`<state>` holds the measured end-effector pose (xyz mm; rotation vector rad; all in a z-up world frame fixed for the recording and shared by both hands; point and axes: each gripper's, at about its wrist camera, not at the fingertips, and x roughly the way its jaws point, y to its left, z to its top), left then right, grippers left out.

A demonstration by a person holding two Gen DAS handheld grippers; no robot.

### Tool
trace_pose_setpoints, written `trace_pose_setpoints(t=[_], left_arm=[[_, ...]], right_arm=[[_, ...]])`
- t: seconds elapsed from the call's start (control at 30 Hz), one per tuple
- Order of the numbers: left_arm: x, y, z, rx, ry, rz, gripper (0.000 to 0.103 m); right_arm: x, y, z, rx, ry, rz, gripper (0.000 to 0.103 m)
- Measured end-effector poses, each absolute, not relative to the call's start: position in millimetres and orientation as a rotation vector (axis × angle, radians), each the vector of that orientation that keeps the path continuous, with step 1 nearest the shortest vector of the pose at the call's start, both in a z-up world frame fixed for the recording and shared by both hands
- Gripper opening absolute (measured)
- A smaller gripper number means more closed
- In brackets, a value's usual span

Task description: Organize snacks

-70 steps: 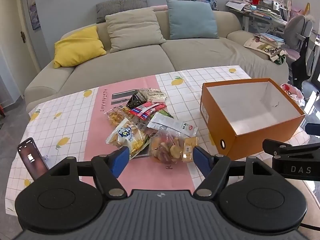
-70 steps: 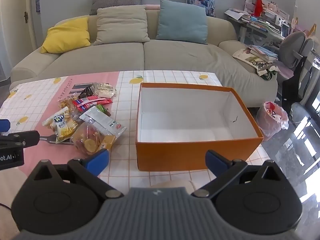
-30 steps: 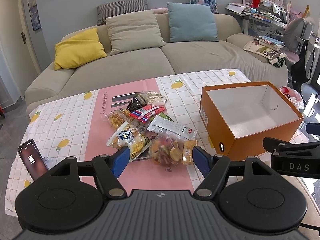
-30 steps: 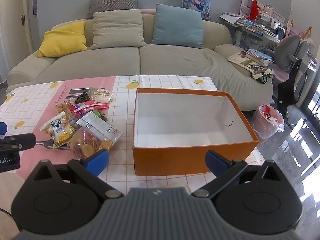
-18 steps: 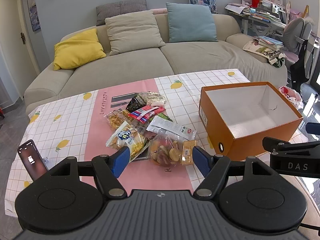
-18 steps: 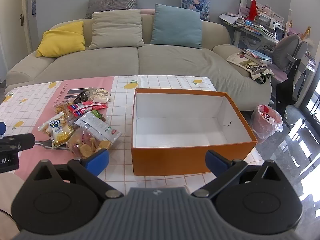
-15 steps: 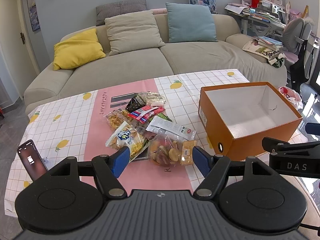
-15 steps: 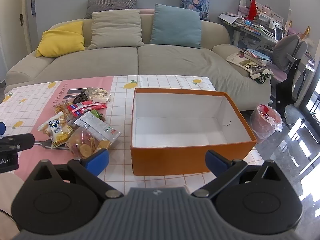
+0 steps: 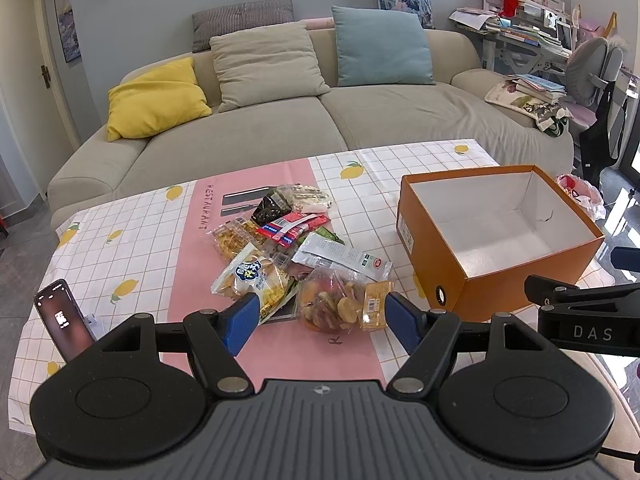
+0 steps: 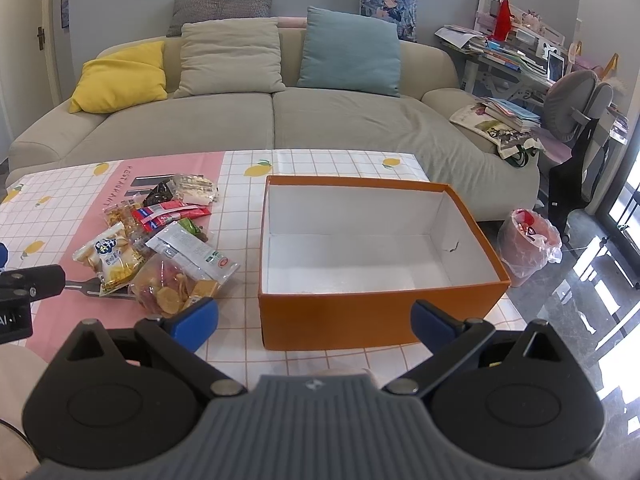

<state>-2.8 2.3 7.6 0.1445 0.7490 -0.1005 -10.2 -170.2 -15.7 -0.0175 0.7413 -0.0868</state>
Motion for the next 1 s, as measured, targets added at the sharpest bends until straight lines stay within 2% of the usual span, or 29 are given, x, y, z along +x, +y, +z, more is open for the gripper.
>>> trace_pose_setpoints(t=[0.83, 1.0], left_arm=[[-4, 0, 11, 0.115, 0.754, -0.133, 0.084], [1, 9, 14, 0.066, 0.763, -0.164, 0.076]], right_arm=[[-11, -173, -17, -0.002, 0.745, -0.082, 0.100], [-10, -175, -17, 0.030, 0.727, -0.035, 0.098]])
